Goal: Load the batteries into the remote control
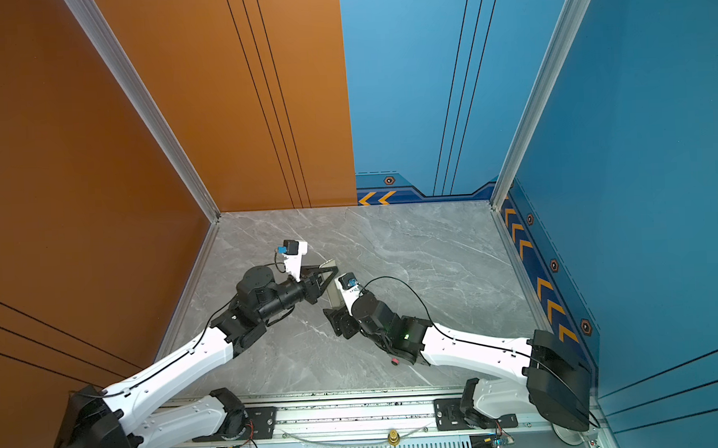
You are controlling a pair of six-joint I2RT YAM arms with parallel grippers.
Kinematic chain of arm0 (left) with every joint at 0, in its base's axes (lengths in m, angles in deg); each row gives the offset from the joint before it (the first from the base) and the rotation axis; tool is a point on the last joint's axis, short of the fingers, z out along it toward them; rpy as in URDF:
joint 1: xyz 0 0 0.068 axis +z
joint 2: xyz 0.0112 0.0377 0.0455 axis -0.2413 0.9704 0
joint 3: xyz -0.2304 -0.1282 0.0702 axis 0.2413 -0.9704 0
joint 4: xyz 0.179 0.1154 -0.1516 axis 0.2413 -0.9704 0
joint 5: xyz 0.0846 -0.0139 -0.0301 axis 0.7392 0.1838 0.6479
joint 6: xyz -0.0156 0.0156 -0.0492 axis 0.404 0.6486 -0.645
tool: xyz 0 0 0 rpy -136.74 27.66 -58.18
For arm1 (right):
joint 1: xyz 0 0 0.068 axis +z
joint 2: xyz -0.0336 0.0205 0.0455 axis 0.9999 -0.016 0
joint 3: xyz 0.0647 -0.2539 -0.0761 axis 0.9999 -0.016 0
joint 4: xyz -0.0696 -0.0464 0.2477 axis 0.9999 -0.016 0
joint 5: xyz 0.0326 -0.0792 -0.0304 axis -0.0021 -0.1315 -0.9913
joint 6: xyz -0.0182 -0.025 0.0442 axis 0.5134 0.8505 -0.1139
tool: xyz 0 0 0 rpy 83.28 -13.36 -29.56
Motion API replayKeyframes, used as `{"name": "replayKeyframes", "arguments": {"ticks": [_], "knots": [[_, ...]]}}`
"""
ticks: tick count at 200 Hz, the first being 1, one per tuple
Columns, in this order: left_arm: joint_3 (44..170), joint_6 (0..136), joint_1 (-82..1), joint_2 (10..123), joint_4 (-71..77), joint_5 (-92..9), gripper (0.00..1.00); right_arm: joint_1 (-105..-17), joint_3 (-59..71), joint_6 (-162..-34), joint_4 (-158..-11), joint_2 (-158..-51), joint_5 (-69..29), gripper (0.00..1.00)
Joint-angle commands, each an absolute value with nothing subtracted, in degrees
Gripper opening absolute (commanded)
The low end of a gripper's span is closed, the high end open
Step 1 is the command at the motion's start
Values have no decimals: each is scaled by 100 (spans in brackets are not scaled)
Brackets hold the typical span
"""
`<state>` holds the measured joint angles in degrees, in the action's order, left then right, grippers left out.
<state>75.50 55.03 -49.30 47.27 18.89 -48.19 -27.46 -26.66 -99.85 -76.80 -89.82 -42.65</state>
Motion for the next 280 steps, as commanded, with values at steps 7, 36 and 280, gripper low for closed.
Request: {"name": "replayKeyframes", "arguments": {"ticks": [7,36,280], "knots": [[7555,5357,-4744,4590,1952,-5247,0,-2686,-2534,-9902,-7646,-8950,-4142,97],[7570,5206,-4548,4558,1857,-5640,0,-2633,-2611,-9724,-7824,-8800,-4180,100],[7451,4611,-3562,4989,1391,-8757,0,-2202,-1642,-5199,-10183,-7632,-3783,100]]}}
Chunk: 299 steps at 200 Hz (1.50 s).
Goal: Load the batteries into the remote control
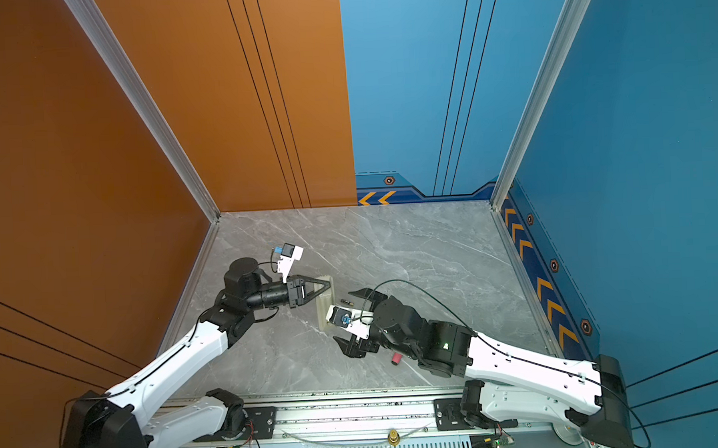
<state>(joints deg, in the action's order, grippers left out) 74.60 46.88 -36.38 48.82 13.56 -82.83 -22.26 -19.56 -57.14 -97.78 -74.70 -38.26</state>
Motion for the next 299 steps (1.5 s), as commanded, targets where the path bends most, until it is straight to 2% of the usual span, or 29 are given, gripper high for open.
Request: {"name": "replayKeyframes", "arguments": {"ticks": [1,83,220,299], "knots": [[7454,4607,-3565,4993,1388,-8762,0,-2198,-1635,-5188,-10190,-7637,-3786,99],[7437,4532,-3683,5268,1429,-9346,0,-2128,-1511,-4997,-10083,-7951,-3760,100],[7409,4479,-3799,5321,1462,-9488,0,-1772,-1549,-4465,-9662,-8248,-4557,100],[7401,4462,-3815,5302,1478,-9514,0,-1648,-1519,-4335,-9677,-8387,-4646,100]]}}
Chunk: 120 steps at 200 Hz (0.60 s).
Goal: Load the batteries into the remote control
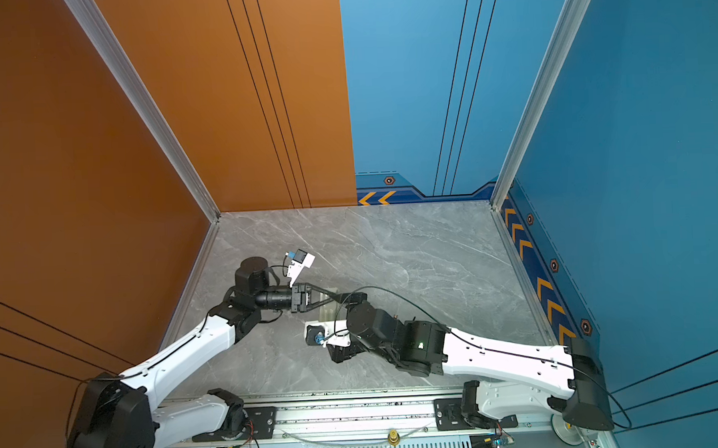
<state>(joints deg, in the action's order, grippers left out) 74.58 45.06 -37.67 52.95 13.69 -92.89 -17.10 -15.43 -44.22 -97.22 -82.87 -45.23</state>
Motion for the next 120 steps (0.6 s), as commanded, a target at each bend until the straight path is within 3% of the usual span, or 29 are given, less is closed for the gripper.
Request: {"name": "replayKeyframes", "arguments": {"ticks": [1,120], "knots": [[7398,4462,-3814,5303,1475,-9515,0,-1644,-1521,-4334,-9682,-8393,-4649,100],[7379,4402,-3831,5322,1531,-9542,0,-1609,-1532,-4194,-9576,-8634,-4905,100]]}}
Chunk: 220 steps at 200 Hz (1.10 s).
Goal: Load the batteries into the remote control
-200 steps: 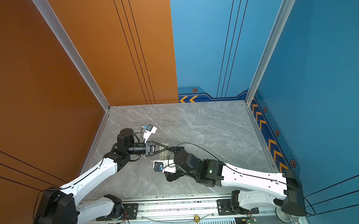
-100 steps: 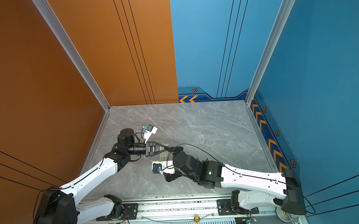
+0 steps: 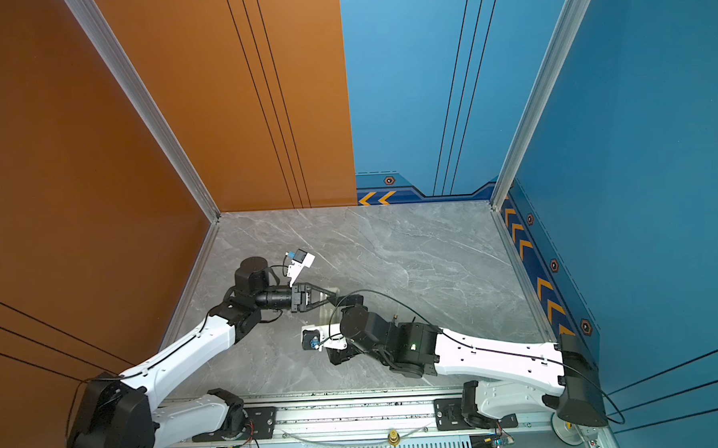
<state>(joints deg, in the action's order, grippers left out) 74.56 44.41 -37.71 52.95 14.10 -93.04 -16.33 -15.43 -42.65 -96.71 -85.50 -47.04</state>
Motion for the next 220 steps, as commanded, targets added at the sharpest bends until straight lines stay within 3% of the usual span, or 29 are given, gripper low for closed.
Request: {"name": "replayKeyframes", "arguments": {"ticks": [1,220], "knots": [[7374,4401,-3831,5322,1537,-9542,0,-1607,-1536,-4193,-9579,-8635,-4905,100],[7343,4313,-3805,5322,1632,-9562,0,-1552,-1527,-3810,-9664,-8873,-5585,99]]}}
